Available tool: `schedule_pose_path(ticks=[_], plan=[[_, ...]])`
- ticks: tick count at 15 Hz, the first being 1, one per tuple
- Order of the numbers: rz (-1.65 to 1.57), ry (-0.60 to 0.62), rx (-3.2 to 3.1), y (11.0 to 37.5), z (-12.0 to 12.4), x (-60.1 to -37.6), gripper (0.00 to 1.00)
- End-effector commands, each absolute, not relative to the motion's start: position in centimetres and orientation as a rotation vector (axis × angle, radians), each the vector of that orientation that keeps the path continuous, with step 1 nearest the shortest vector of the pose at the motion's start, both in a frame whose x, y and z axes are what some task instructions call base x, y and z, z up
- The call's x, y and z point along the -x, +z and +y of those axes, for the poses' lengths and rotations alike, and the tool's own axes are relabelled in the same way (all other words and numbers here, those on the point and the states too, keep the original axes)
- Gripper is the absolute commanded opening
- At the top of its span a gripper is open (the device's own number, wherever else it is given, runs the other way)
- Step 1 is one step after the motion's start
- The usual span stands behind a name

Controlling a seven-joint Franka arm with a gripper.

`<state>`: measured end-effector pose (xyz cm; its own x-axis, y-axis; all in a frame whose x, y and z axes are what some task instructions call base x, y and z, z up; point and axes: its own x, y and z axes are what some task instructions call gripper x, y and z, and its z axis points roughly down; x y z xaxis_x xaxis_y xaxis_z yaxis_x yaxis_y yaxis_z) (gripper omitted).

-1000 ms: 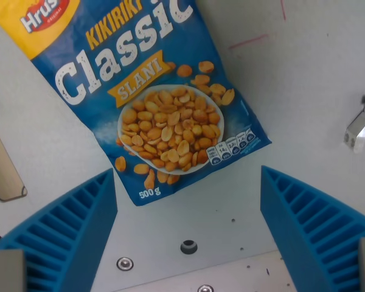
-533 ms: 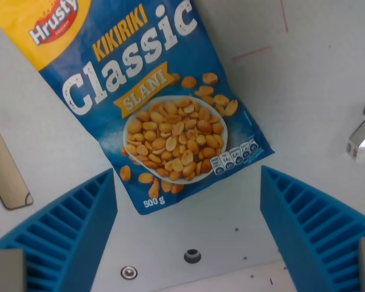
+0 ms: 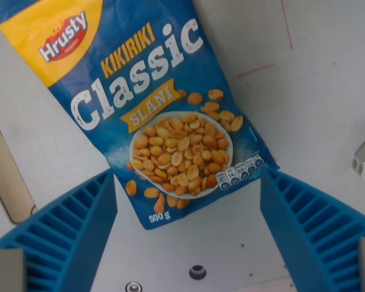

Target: Rotate around base negative y

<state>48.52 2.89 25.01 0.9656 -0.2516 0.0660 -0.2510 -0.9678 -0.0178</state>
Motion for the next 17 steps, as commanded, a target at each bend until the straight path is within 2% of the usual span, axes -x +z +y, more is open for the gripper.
schedule_pose_path(ticks=[1, 17], plan=[[0.391, -0.464, 3.048, 25.11, 2.80, -47.31, 1.00], [0.377, -0.779, 2.957, 25.11, 2.80, -47.31, 1.00]])
